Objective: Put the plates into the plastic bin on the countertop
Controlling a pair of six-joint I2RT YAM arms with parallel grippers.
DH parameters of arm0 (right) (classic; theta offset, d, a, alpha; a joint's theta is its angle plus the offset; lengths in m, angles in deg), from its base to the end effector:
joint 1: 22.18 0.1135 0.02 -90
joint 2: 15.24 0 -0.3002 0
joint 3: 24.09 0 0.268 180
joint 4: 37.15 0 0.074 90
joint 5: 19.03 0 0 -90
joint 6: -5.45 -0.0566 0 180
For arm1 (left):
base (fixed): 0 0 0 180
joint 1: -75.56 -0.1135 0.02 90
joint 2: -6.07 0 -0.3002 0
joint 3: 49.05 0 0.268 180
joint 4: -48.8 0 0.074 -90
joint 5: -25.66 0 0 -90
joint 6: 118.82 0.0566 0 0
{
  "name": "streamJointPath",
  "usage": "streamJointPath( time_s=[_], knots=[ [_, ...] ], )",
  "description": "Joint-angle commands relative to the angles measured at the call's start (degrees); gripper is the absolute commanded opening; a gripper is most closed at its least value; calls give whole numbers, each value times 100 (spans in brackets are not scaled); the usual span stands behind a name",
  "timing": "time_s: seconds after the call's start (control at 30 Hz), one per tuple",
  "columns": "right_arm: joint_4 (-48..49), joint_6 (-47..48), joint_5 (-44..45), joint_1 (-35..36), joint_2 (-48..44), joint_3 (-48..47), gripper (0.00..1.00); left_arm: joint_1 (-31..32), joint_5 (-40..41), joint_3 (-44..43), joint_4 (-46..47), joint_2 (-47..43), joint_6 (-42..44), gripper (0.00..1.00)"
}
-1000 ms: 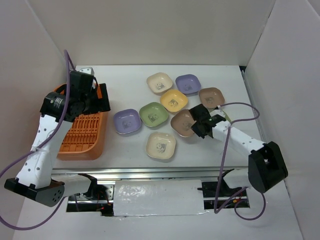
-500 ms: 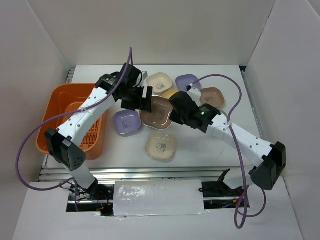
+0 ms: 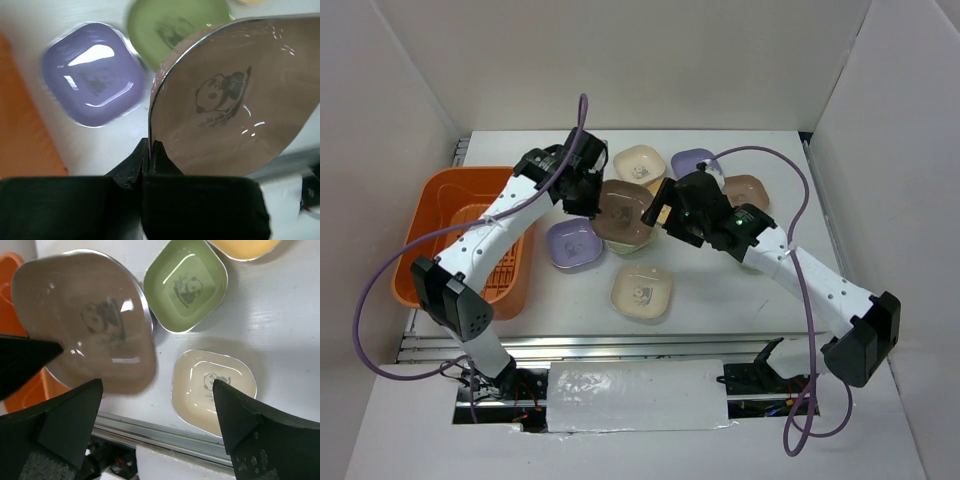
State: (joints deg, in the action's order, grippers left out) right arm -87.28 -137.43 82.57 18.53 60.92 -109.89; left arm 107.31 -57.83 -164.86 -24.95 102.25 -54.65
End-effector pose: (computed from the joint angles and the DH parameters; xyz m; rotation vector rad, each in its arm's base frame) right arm 0.2431 0.1941 0.3658 0.3567 2.3131 0.6232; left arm 0.3274 -0.1951 0.3965 0.0840 2.5260 -0.2681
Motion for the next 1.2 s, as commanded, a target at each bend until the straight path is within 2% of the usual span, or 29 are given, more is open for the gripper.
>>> streamJointPath(
  time_s=[0.0, 0.03, 0.1, 0.17, 0.2, 0.23, 0.27, 0.37, 0.43, 0.6, 0.67, 0.9, 1.03, 1.13, 1.17],
  knots=[
    [371, -47, -264, -281, -531, 8, 100, -491, 1185, -426, -122, -178, -692, 0],
    [379, -12, -289, -396, -584, 70, 100, -677, 1422, -479, -315, -231, -922, 0],
    [397, 58, -473, -598, -698, 245, 100, -1449, 1573, -480, -501, -415, -1544, 0],
    [414, 111, -631, -888, -725, 429, 100, -2038, 1259, -174, -414, -765, -1793, 0],
    [414, 172, -754, -950, -743, 483, 100, -2624, 1083, -24, -309, -907, -2012, 0],
    [423, 208, -807, -1090, -734, 544, 100, -2882, 777, 151, -186, -1152, -2127, 0],
    [440, 252, -825, -1126, -726, 693, 100, -3407, 669, 466, 7, -1259, -2242, 0],
    [651, 331, -1054, -1302, -586, 1027, 100, -4077, 571, 830, 53, -1365, -2619, 0],
    [704, 366, -1133, -1442, -462, 1142, 100, -4360, 729, 1013, -105, -1339, -2778, 0],
    [994, 454, -1598, -1592, -190, 1459, 100, -5186, 441, 2068, 649, -1629, -3156, 0],
    [1021, 533, -1695, -1601, -58, 1459, 100, -5353, 212, 2490, 921, -1524, -3244, 0],
    [1275, 726, -1731, -1636, 364, 1529, 100, -5469, -245, 3106, 1897, -971, -3508, 0],
    [1372, 849, -1678, -1479, 584, 1643, 100, -5425, -325, 3124, 2231, -724, -3631, 13],
    [1399, 859, -1590, -1303, 663, 1775, 100, -5416, -395, 3054, 2267, -496, -3676, 44],
    [1416, 832, -1564, -1259, 655, 1827, 100, -5399, -430, 3019, 2232, -443, -3667, 62]
  ],
)
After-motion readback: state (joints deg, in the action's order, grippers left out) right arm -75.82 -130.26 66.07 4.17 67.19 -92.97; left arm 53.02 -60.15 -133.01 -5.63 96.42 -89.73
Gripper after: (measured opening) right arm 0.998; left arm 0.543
